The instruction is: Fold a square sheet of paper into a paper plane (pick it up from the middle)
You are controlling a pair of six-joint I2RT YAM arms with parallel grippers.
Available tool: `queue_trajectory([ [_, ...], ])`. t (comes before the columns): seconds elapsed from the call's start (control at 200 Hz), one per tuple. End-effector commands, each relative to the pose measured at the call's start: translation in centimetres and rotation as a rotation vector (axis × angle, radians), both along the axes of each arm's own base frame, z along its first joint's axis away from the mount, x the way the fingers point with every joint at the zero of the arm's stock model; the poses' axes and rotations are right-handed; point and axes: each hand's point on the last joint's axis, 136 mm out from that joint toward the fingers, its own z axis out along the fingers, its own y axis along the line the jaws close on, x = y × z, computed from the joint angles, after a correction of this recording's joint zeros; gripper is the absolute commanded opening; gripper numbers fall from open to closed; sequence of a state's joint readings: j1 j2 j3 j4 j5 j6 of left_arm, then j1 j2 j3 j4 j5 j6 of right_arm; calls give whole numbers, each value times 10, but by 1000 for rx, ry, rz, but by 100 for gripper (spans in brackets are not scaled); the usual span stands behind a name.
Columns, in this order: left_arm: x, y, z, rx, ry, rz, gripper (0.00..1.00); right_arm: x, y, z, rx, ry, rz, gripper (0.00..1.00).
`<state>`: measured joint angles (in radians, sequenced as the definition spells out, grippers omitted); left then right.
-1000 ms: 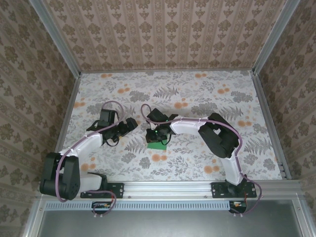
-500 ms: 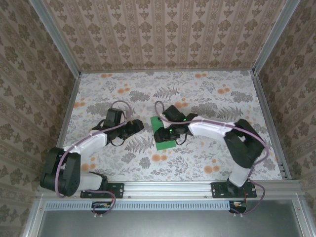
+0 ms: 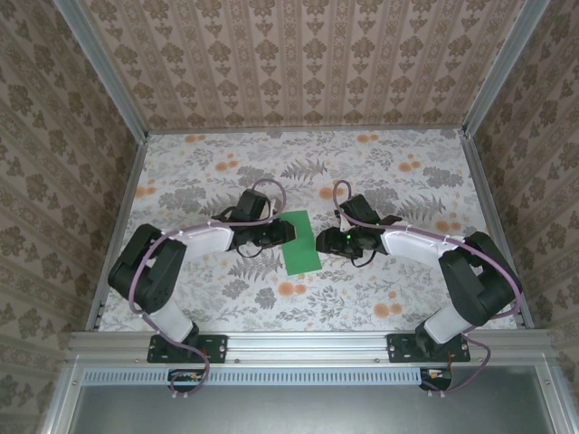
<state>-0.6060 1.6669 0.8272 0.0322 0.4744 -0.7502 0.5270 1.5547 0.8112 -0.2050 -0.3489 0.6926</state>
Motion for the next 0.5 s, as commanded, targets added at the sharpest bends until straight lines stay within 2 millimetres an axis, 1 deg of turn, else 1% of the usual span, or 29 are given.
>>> queue_trajectory([
  [0.0, 7, -6, -5, 17, 7, 4, 26, -3, 8, -3, 48, 34, 7, 58],
  [0.135, 10, 2, -24, 90, 40, 29, 20, -4, 10, -9, 50, 58, 15, 56],
  [0.28, 5, 14, -43, 164, 84, 56, 15, -6, 12, -15, 52, 87, 23, 52],
  [0.385, 2, 21, -52, 197, 102, 71, 13, -8, 15, -18, 62, 104, 37, 50],
  [0.495, -2, 24, -58, 209, 115, 73, 11, -11, 16, -22, 62, 122, 43, 48],
])
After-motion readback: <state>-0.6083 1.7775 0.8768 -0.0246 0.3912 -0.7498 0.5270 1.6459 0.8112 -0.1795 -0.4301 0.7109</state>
